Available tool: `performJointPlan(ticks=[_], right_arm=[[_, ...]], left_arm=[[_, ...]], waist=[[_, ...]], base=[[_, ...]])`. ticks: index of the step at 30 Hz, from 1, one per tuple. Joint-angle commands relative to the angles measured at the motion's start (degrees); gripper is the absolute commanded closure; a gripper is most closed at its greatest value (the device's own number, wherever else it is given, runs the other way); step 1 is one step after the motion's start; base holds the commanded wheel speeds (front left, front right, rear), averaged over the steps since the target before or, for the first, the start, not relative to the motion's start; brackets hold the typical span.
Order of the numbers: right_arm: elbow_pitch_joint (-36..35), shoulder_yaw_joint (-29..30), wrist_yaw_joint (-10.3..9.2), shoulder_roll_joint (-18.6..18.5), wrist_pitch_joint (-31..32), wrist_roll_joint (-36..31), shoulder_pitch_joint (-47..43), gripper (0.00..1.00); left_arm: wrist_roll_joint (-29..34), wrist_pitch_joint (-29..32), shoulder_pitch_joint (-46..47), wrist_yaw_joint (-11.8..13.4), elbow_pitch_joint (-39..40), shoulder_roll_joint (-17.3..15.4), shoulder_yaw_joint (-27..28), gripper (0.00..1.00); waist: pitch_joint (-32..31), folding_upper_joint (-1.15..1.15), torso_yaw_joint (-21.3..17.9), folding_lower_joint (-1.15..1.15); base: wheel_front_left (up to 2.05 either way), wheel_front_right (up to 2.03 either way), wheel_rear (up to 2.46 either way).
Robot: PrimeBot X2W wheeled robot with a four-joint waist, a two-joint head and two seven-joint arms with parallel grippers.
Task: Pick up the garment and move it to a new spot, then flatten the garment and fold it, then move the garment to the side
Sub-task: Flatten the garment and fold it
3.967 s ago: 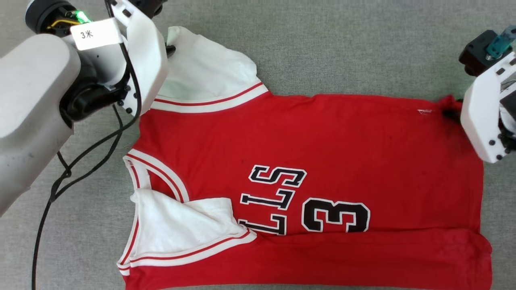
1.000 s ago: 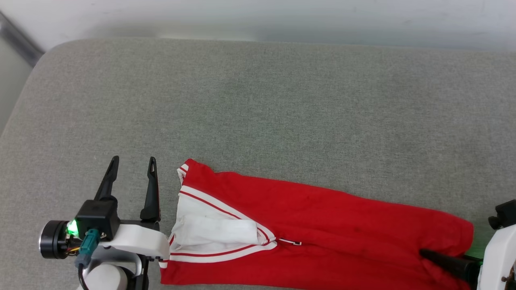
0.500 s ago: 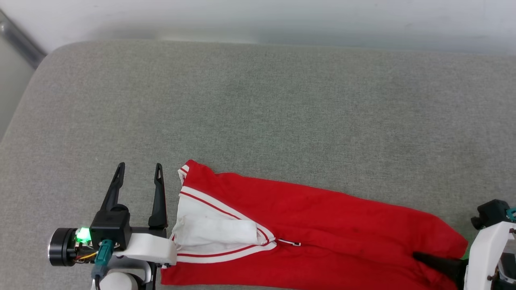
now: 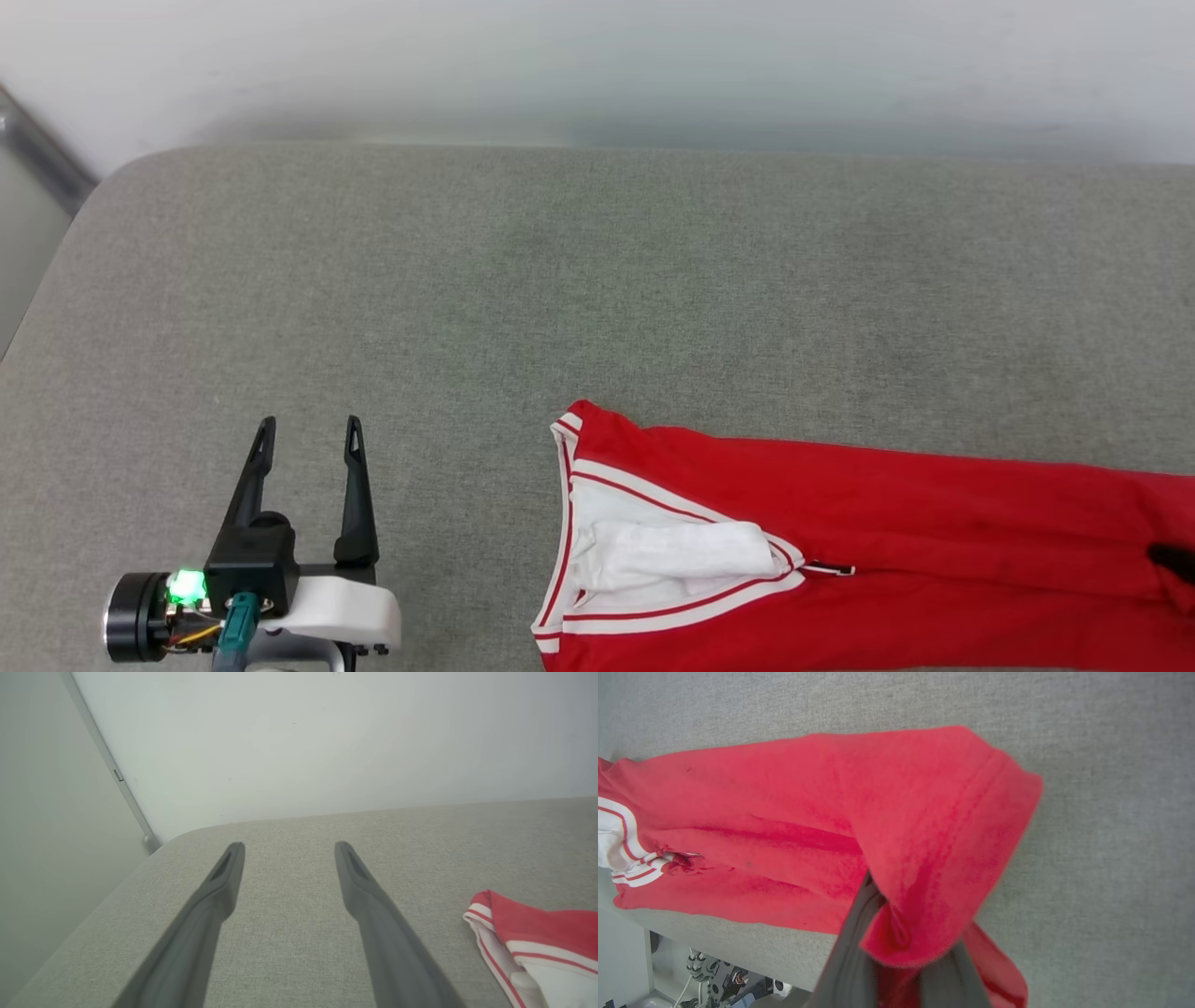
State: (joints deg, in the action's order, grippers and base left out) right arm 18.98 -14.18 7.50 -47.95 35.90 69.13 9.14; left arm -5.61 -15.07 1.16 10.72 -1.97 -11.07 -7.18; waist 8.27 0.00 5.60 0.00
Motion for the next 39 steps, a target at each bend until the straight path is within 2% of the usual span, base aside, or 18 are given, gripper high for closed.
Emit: performJointPlan(ticks=[1, 4, 7, 13, 17, 20, 26, 31, 35, 39], right_arm=[[-0.1, 0.0, -0.02, -0.2, 0.6, -0.5, 0.7, 1.0], [-2.3, -0.4, -0.02, -0.3, 2.0, -1.6, 0.7, 1.0], [-6.5, -0.8, -0.02, 1.1, 3.6, -1.0, 0.6, 1.0], [-19.2, -2.6, -0.01, 6.0, 7.4, 0.0, 1.6, 1.0], [-23.8, -5.1, -0.01, 8.5, 9.4, -2.8, 3.3, 1.0], [-25.6, -8.2, -0.01, 12.1, 11.5, -4.9, 6.1, 1.0], [-23.3, -16.8, -0.01, 19.8, 14.7, -10.1, 15.0, 1.0], [-17.2, -24.3, -0.01, 26.0, 14.5, -13.9, 22.2, 1.0], [-10.4, -29.0, -0.01, 29.0, 11.8, -16.9, 26.1, 1.0], [-4.0, -33.8, -0.01, 30.2, 8.9, -19.2, 28.0, 1.0]], left_arm=[[0.6, -0.1, -0.9, -0.4, 0.0, 0.4, 0.5, 0.0], [1.1, -0.1, -1.8, -0.9, -0.2, 1.1, 1.5, 0.0], [1.7, -0.1, -2.4, -1.5, 0.0, 1.6, 2.1, 0.0], [2.6, -0.1, -2.9, -2.4, 0.4, 2.3, 3.1, 0.0], [2.9, -0.1, -2.4, -2.9, 0.4, 2.8, 3.3, 0.0], [3.3, -0.1, -1.7, -3.3, 0.5, 3.3, 3.4, 0.0], [3.6, -0.1, -0.4, -4.0, 0.6, 4.0, 3.5, 0.0], [3.8, -0.1, 0.8, -4.5, 0.5, 4.7, 4.0, 0.0], [4.0, -0.1, 1.7, -4.8, 0.2, 5.2, 3.8, 0.0], [3.9, -0.1, 2.3, -5.0, 0.0, 5.7, 3.7, 0.0]], waist=[[-0.6, 0.0, -0.3, 0.0], [-1.3, 0.0, -0.7, 0.0], [-1.9, 0.0, -1.0, 0.0], [-1.9, 0.0, -1.1, 0.0], [-1.5, 0.0, -1.0, 0.0], [-0.8, 0.0, -0.7, 0.0], [1.4, 0.0, 0.0, 0.0], [3.0, 0.0, 0.4, 0.0], [4.0, 0.0, 1.2, 0.0], [4.9, 0.0, 1.9, 0.0]], base=[[0.0, 0.0, 0.0], [0.0, 0.0, 0.0], [0.0, 0.0, 0.0], [0.0, 0.0, 0.0], [0.0, 0.0, 0.0], [0.0, 0.0, 0.0], [0.0, 0.0, 0.0], [0.0, 0.0, 0.0], [0.0, 0.0, 0.0], [0.0, 0.0, 0.0]])
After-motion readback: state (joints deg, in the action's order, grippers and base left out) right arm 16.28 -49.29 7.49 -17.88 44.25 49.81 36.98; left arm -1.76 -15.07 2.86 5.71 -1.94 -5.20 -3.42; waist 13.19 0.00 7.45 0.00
